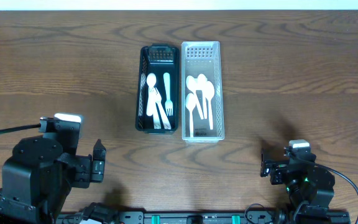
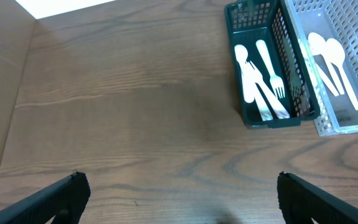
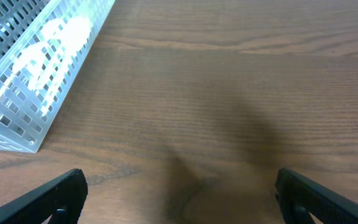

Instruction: Pack container

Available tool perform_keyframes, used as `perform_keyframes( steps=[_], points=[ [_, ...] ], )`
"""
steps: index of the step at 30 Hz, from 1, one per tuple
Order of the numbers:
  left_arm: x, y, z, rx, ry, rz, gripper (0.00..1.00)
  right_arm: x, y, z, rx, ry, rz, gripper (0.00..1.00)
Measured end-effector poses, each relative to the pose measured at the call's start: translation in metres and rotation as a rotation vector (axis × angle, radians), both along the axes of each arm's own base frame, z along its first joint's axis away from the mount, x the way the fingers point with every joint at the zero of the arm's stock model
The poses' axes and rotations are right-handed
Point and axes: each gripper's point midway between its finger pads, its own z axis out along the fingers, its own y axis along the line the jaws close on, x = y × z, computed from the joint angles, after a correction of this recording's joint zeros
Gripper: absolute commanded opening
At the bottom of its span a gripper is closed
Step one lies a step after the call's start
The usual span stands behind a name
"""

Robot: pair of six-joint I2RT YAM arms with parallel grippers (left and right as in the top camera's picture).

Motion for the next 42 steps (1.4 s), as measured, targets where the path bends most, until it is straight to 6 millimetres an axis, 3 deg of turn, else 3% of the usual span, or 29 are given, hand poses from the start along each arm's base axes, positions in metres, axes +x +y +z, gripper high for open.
perform_keyframes(
  steps=[14, 22, 26, 32, 42],
  points=[
    [0.001, 0.002, 0.001, 0.0, -0.008, 0.013, 0.98, 0.0, 0.0, 0.0, 0.0, 0.0, 0.0, 0.99],
    [0.003, 0.021, 0.033, -0.077, -0.224, 0.141, 0.98, 0.0, 0.0, 0.0, 0.0, 0.0, 0.0, 0.99],
    [0.003, 0.028, 0.038, -0.105, -0.341, 0.186, 0.98, 0.0, 0.0, 0.0, 0.0, 0.001, 0.0, 0.99],
    [0.011, 0.031, 0.011, -0.121, -0.411, 0.207, 0.98, 0.0, 0.0, -0.001, 0.0, 0.002, 0.0, 0.99],
    [0.004, 0.03, -0.052, -0.137, -0.404, 0.208, 0.98, 0.0, 0.0, -0.001, 0.0, 0.003, 0.0, 0.99]
  ],
)
